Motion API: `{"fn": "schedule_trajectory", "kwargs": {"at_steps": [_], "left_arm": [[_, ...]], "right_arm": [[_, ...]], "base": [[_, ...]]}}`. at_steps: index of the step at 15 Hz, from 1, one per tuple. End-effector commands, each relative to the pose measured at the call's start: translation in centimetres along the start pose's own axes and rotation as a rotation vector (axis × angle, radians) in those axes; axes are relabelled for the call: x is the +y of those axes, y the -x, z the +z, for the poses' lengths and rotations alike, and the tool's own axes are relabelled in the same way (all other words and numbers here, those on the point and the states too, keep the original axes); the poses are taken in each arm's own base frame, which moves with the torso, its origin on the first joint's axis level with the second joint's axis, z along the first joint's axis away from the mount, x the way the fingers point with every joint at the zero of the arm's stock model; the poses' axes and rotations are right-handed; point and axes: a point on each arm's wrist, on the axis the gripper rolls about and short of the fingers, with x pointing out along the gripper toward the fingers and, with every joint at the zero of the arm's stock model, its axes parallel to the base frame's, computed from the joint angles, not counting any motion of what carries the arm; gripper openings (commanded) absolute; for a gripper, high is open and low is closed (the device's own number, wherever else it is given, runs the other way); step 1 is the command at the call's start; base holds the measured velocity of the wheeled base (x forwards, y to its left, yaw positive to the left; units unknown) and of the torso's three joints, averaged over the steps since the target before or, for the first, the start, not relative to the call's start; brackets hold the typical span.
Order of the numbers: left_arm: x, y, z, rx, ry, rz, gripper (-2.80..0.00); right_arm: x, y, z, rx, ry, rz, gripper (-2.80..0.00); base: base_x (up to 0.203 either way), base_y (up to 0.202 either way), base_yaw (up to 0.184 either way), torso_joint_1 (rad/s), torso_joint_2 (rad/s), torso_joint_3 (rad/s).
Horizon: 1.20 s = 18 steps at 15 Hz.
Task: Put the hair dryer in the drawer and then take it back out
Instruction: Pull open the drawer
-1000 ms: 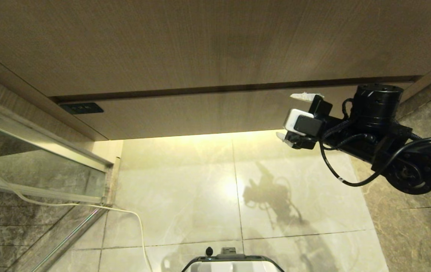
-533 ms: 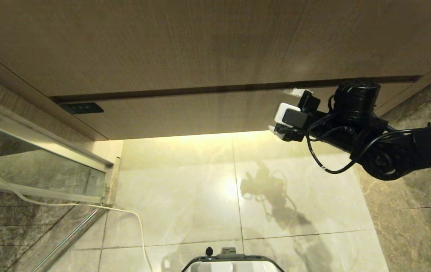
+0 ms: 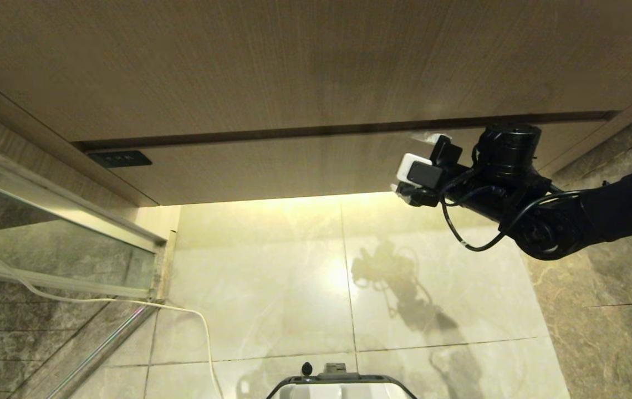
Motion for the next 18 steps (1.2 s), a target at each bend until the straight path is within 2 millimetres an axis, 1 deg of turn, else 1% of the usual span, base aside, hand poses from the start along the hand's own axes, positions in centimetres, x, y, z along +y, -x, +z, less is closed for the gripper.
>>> {"fn": "schedule_trajectory", "kwargs": {"at_steps": [1, 8, 13, 18], "left_arm": [[0.0, 0.0, 0.0, 0.002, 0.0, 0.0, -2.8], [0.0, 0.0, 0.0, 0.002, 0.0, 0.0, -2.8], [0.0, 0.0, 0.0, 0.002, 0.0, 0.0, -2.8], [0.0, 0.0, 0.0, 0.002, 0.0, 0.0, -2.8]], "right_arm": [[-0.4, 0.1, 0.1, -0.002, 0.007, -0.006, 0.0], [-2.0, 0.8, 0.7, -0.017, 0.013, -0.051, 0.0], [-2.5, -0.1, 0.5, -0.015, 0.014, -0.075, 0.0], [-1.9, -1.3, -0.4, 0.0, 0.01, -0.071, 0.0]], "base": [[0.0, 0.0, 0.0, 0.0, 0.0, 0.0], [0.0, 0.0, 0.0, 0.0, 0.0, 0.0], [0.0, 0.0, 0.0, 0.0, 0.0, 0.0], [0.0, 0.0, 0.0, 0.0, 0.0, 0.0]]}}
